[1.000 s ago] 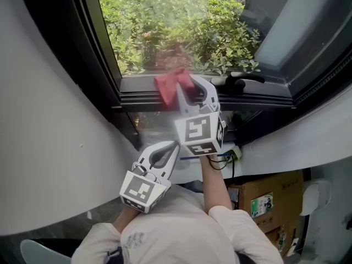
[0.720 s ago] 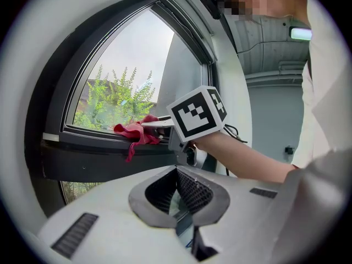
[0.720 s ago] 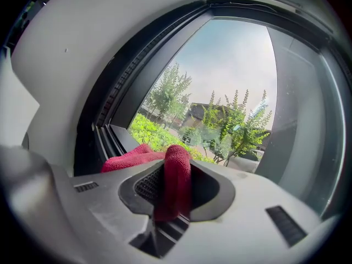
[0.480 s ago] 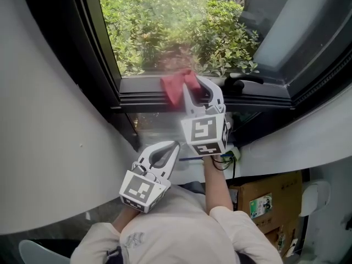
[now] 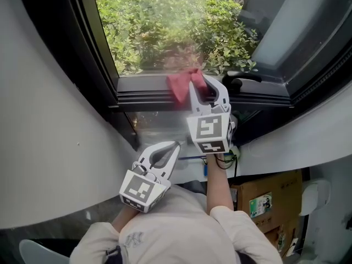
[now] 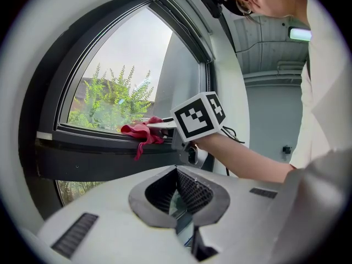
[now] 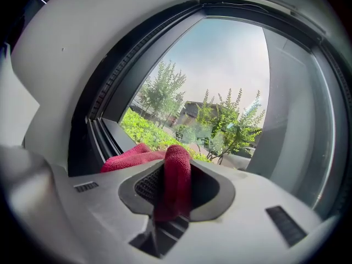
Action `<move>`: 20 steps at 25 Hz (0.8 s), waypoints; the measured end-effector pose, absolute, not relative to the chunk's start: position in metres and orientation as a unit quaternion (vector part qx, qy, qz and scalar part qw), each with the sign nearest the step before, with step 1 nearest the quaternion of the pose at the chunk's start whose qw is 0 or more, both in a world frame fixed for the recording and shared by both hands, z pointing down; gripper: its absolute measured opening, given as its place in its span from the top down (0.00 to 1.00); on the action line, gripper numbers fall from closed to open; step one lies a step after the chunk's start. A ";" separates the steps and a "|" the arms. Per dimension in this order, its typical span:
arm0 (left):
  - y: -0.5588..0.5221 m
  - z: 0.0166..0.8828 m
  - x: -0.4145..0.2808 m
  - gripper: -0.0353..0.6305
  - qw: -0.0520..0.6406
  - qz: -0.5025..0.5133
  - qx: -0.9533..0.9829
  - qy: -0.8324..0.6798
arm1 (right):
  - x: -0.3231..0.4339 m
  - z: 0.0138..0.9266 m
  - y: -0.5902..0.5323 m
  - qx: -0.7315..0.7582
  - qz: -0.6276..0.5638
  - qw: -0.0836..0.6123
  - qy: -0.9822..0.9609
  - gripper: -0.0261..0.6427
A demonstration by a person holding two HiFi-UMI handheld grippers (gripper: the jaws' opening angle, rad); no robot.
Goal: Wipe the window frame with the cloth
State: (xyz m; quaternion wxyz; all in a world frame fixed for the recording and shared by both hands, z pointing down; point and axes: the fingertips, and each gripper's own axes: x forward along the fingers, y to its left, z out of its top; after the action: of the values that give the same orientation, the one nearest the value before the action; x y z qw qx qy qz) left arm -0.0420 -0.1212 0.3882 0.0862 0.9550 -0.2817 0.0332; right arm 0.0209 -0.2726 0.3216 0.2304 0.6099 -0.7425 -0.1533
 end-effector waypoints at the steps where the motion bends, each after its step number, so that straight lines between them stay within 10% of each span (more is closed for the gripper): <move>1: -0.121 0.388 -0.042 0.93 0.087 0.034 0.955 -0.282 | 0.022 0.322 -0.272 0.610 -0.153 0.229 -0.743 0.81; 20: -0.110 0.393 -0.063 0.93 0.099 0.037 0.943 -0.315 | 0.008 0.303 -0.259 0.583 -0.124 0.142 -0.790 0.81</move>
State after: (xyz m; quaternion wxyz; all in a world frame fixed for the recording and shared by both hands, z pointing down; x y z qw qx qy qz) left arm -0.0626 -0.1101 0.3931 0.0986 0.9432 -0.3152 0.0368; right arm 0.0075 -0.2591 0.3033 0.1420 0.5830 -0.7903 -0.1237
